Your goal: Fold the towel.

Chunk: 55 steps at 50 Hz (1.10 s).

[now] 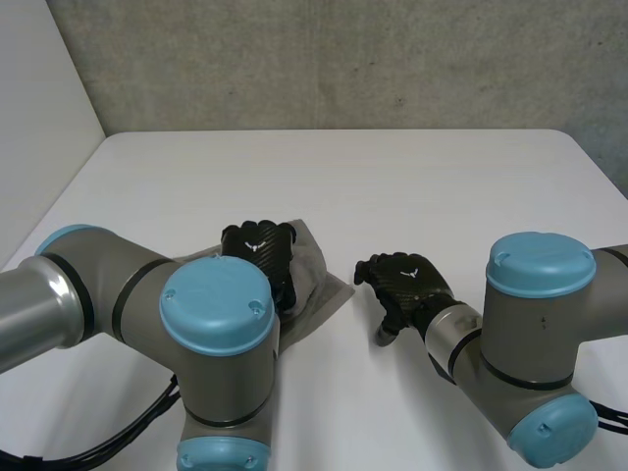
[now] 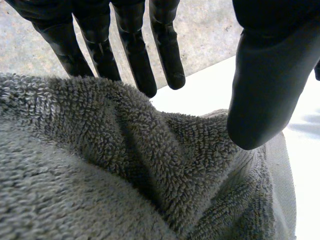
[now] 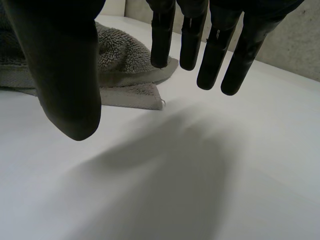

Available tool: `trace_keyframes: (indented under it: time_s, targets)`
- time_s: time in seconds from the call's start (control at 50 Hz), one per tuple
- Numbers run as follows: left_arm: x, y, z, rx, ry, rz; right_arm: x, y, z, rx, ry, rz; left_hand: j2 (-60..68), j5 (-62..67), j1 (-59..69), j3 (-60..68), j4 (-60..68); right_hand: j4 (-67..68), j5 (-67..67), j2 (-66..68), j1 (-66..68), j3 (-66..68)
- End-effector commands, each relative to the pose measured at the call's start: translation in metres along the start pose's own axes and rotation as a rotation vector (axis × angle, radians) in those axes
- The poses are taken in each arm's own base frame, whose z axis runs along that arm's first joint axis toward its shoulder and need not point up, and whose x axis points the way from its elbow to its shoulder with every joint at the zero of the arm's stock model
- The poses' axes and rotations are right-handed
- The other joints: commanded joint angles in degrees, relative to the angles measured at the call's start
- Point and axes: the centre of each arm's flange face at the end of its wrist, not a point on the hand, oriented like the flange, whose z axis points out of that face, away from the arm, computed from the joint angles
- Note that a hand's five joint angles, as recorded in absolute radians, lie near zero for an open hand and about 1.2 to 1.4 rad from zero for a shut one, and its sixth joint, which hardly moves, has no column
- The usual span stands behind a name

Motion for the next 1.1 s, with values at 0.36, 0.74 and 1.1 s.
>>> trace_keyframes:
  time_s: [0.36,0.74,1.1]
  targets:
    - [-0.006,-0.001,-0.005,0.07,-0.011,0.003,0.017,-0.018,-0.01,0.109,0.15,-0.083,-13.4,-22.9,-13.2,-13.3,-13.5,-12.9,-10.8,-14.0,-13.0,-13.6]
    - [-0.066,-0.096,0.008,0.24,-0.042,-0.067,0.017,-0.054,-0.002,0.146,0.025,0.01,-14.1,-23.6,-13.9,-13.9,-14.1,-15.2,-13.1,-16.3,-15.3,-15.8]
    - [-0.177,-0.074,0.031,0.01,-0.076,-0.04,-0.032,-0.057,0.023,0.171,-0.123,0.044,-13.4,-22.9,-13.2,-13.3,-13.5,-15.2,-13.1,-16.3,-15.3,-15.8]
